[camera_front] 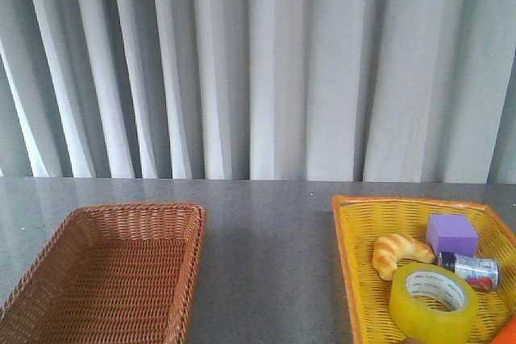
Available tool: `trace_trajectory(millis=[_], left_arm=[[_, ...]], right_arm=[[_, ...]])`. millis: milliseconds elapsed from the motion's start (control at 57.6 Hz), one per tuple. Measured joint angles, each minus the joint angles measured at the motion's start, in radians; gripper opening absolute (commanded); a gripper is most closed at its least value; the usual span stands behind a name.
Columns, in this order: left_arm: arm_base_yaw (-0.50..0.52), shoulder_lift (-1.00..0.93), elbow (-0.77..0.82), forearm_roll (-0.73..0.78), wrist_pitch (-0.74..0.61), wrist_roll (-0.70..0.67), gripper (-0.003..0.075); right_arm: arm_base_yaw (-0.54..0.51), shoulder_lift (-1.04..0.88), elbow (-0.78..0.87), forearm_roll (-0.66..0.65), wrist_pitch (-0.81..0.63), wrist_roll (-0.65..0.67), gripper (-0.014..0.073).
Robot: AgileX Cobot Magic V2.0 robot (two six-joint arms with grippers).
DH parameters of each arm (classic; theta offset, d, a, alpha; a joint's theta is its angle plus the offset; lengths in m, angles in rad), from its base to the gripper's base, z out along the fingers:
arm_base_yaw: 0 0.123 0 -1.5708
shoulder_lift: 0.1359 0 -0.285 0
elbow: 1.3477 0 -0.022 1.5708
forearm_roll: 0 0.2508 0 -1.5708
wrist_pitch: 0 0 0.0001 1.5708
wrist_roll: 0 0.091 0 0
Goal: Transfer tape with both arms
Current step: 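Lower the right gripper into the yellow basket over the tape roll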
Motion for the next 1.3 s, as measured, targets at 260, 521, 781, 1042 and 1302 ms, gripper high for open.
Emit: trace_trajectory(millis=[260, 521, 781, 1042, 1302], left_arm=[[0.0, 0.029, 0.0, 0.0, 0.036, 0.0, 0.0003], [0.0, 0.029, 0.0, 0.007, 0.127, 0.0, 0.0125], [0.0, 0.029, 0.0, 0.04, 0.163, 0.0, 0.0497], [0.0, 0.029, 0.0, 0.04, 0.163, 0.0, 0.0582], [0.0, 0.029, 0.0, 0.04, 0.143, 0.004, 0.0576]], right_arm=[[0.0, 0.075, -0.001, -0.017, 0.092, 0.0, -0.0002], [0.0, 0.113, -0.001, -0.149, 0.223, -0.003, 0.0152], [0.0, 0.124, -0.001, -0.171, 0.285, -0.004, 0.0561], [0.0, 0.143, -0.002, -0.142, 0.288, -0.003, 0.0594], [0.0, 0.301, -0.056, -0.087, 0.286, -0.003, 0.0554]])
